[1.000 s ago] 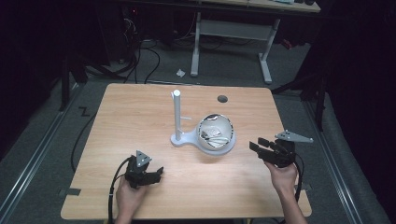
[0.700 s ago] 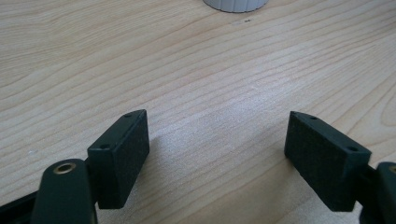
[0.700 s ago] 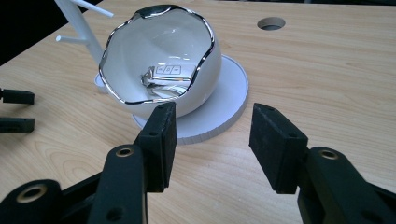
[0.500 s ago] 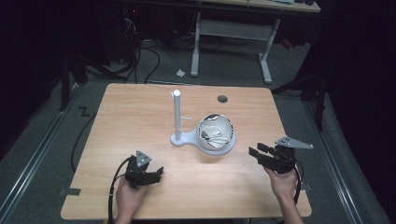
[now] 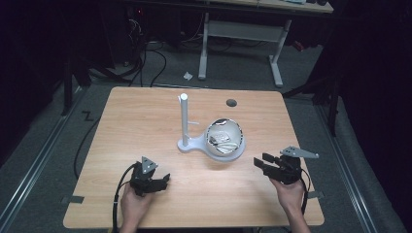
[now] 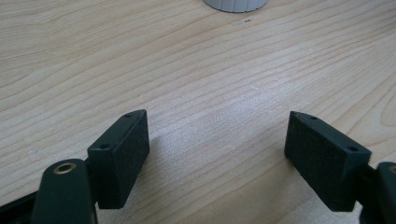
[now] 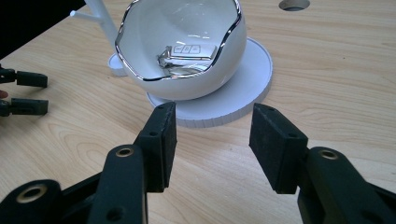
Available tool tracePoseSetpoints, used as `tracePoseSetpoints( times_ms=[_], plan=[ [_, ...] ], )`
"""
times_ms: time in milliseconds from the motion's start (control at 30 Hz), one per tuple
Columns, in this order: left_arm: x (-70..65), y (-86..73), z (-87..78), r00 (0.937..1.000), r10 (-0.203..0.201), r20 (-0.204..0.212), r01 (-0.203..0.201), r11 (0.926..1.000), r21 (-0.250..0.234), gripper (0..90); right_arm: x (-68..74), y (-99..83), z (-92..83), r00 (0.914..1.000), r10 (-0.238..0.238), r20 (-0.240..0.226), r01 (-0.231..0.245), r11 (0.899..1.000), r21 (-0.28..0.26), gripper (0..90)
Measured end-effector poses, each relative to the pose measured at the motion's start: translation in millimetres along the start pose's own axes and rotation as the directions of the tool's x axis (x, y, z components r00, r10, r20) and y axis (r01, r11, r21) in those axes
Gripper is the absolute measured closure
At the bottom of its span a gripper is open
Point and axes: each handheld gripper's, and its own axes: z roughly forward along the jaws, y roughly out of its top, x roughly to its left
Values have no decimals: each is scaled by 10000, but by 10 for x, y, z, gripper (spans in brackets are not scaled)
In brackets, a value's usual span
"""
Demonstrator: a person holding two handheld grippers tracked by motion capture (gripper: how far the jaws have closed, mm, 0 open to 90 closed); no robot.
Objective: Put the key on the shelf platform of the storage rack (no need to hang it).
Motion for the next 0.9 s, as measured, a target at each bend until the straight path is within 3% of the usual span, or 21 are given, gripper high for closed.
tracePoseSetpoints(
  times_ms=[400, 900],
  plan=[
    [0, 0, 0, 10000, 0, -1, 0, 10000, -1, 226, 19, -129, 67, 9993, 330, -155, -330, 9995, -15, 514],
    [0, 0, 0, 10000, 2, -1, -2, 10000, 2, 226, 84, -250, 204, 9988, 345, -344, -338, 9992, 206, 513]
  ],
)
